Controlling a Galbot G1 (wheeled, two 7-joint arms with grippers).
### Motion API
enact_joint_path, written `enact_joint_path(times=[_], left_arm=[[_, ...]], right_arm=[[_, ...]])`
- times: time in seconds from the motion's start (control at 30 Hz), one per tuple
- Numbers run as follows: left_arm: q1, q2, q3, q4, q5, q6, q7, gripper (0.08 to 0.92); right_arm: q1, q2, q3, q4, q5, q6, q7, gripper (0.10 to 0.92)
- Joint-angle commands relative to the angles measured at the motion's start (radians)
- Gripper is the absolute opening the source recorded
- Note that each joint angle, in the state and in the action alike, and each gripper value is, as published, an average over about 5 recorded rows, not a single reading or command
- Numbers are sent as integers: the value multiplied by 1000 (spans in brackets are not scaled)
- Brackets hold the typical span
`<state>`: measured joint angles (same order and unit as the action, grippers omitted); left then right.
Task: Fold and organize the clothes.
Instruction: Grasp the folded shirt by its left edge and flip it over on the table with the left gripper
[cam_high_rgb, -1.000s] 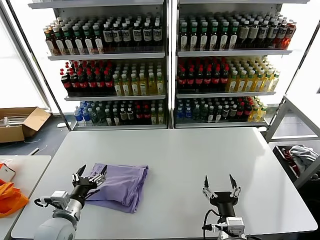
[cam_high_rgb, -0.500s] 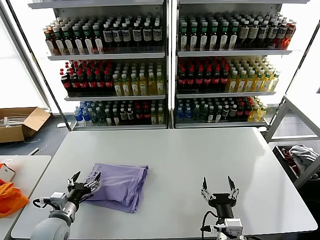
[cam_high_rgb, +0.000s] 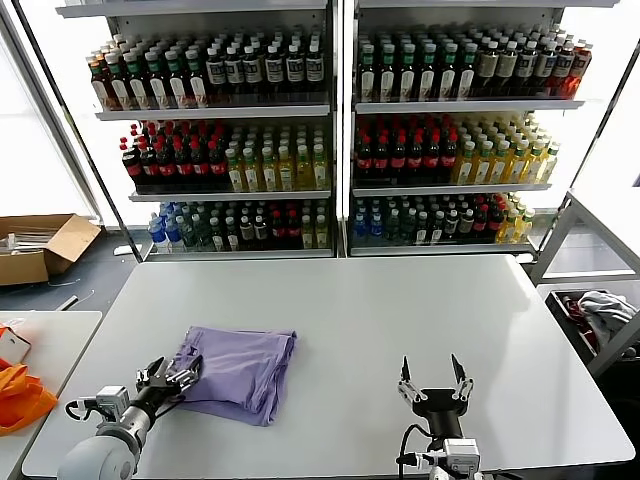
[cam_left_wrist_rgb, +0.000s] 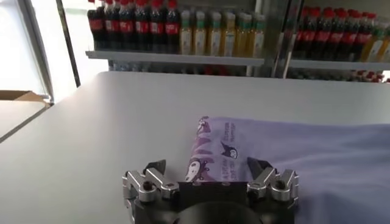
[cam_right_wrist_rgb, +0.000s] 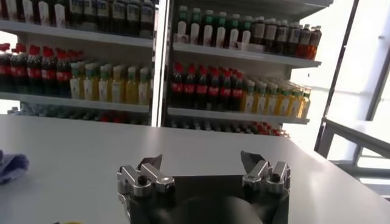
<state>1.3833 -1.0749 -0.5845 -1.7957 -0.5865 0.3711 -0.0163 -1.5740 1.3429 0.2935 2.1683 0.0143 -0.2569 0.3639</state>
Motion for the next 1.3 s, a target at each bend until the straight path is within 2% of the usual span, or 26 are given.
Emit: enact_joint_path(times=[0.03,0.5,0.7,0.8,1.07,1.3], left_arm=[[-5,-15,9,2,-27,8,7,710],[-3,-35,15,2,6,5,13,312],[-6,-24,-71,-8,11,-19,-24,153],[6,13,-163,-27,8,-30,-37,127],[44,119,-407,-56,35,-43,-34,129],[45,202,-480,-89,59,-32,-19,129]], right_arm=[[12,-1,0,2,1,-3,-2,823],[43,-3,6,-20,28,0,4,823],[57,-7,6,-14,37,-3,6,823],[69,-13,5,-20,49,-4,7,823],[119,-24,-11,-56,85,-4,10,823],[129,-16,-21,-67,92,-2,13,823]])
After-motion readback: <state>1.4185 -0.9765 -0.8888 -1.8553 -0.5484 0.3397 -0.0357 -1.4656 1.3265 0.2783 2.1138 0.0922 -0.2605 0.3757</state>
